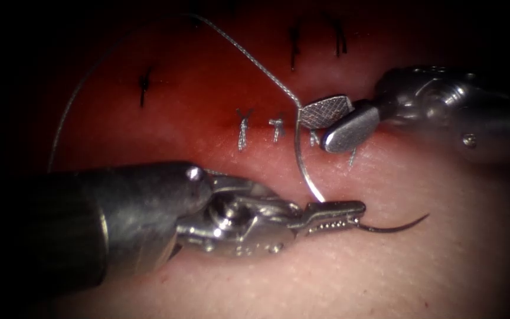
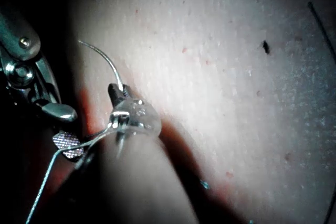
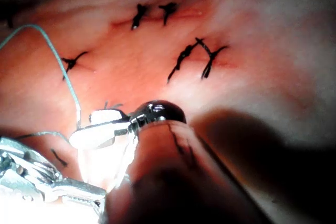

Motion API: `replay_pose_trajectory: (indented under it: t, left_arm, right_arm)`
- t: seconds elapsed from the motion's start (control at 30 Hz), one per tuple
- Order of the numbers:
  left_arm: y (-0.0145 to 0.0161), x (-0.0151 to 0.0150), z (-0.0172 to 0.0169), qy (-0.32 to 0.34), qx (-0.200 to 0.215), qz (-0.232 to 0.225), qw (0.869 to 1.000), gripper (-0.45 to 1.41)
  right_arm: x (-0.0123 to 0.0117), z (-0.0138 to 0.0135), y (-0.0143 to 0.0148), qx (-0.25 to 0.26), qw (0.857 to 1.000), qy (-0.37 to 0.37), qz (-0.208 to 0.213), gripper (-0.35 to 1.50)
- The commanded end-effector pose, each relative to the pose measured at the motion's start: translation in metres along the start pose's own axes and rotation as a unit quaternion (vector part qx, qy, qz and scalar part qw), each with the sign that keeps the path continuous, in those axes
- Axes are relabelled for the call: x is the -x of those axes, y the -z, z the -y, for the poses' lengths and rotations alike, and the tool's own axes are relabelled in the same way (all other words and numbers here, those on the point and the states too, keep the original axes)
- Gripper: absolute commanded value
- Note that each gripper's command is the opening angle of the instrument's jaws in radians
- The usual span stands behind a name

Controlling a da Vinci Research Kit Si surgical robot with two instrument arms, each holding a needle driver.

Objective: Wound Closure

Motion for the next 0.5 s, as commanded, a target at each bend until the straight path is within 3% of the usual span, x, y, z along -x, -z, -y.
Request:
replay_pose_trajectory:
  t: [0.03, 0.17, 0.2, 0.23, 0.27, 0.3, 0.37, 0.4, 0.43, 0.47, 0.5]
  left_arm:
    - [-0.0008, 0.0003, 0.0002, 0.000, -0.001, 0.001, 1.000, -0.45]
    - [-0.0009, 0.0001, 0.0003, -0.001, -0.001, 0.001, 1.000, -0.45]
    - [-0.0009, 0.0001, 0.0003, -0.001, -0.001, 0.001, 1.000, -0.45]
    - [-0.0009, 0.0000, 0.0003, -0.001, 0.001, 0.001, 1.000, -0.45]
    - [-0.0009, -0.0001, 0.0003, -0.001, 0.001, 0.001, 1.000, -0.45]
    - [-0.0009, -0.0002, 0.0003, -0.001, 0.001, 0.001, 1.000, -0.45]
    - [-0.0009, -0.0005, 0.0003, -0.001, 0.002, 0.000, 1.000, -0.45]
    - [-0.0009, -0.0005, 0.0003, -0.001, 0.002, 0.000, 1.000, -0.13]
    - [-0.0009, -0.0005, 0.0003, -0.001, 0.002, 0.000, 1.000, -0.13]
    - [-0.0009, -0.0007, 0.0004, -0.001, 0.002, 0.000, 1.000, 0.56]
    - [-0.0009, -0.0008, 0.0004, -0.001, 0.002, 0.000, 1.000, 0.74]
  right_arm:
    - [-0.0002, -0.0005, -0.0017, -0.001, 1.000, -0.002, -0.001, 0.76]
    - [-0.0001, -0.0005, -0.0025, -0.001, 1.000, -0.002, -0.002, 0.77]
    - [0.0000, -0.0005, -0.0027, 0.000, 1.000, -0.001, -0.003, 0.71]
    - [0.0000, -0.0005, -0.0029, 0.001, 1.000, -0.001, -0.004, 0.56]
    - [0.0000, -0.0006, -0.0031, 0.004, 1.000, -0.001, -0.007, 0.29]
    - [0.0000, -0.0007, -0.0033, 0.010, 1.000, -0.001, -0.013, -0.35]
    - [-0.0001, -0.0012, -0.0038, 0.027, 0.999, 0.000, -0.024, -0.35]
    - [-0.0001, -0.0014, -0.0039, 0.033, 0.999, -0.003, -0.025, -0.35]
    - [-0.0001, -0.0014, -0.0039, 0.033, 0.999, -0.003, -0.025, -0.35]
    - [-0.0001, -0.0017, -0.0038, 0.056, 0.998, 0.005, -0.022, -0.35]
    - [-0.0002, -0.0018, -0.0037, 0.063, 0.998, 0.005, -0.020, -0.35]
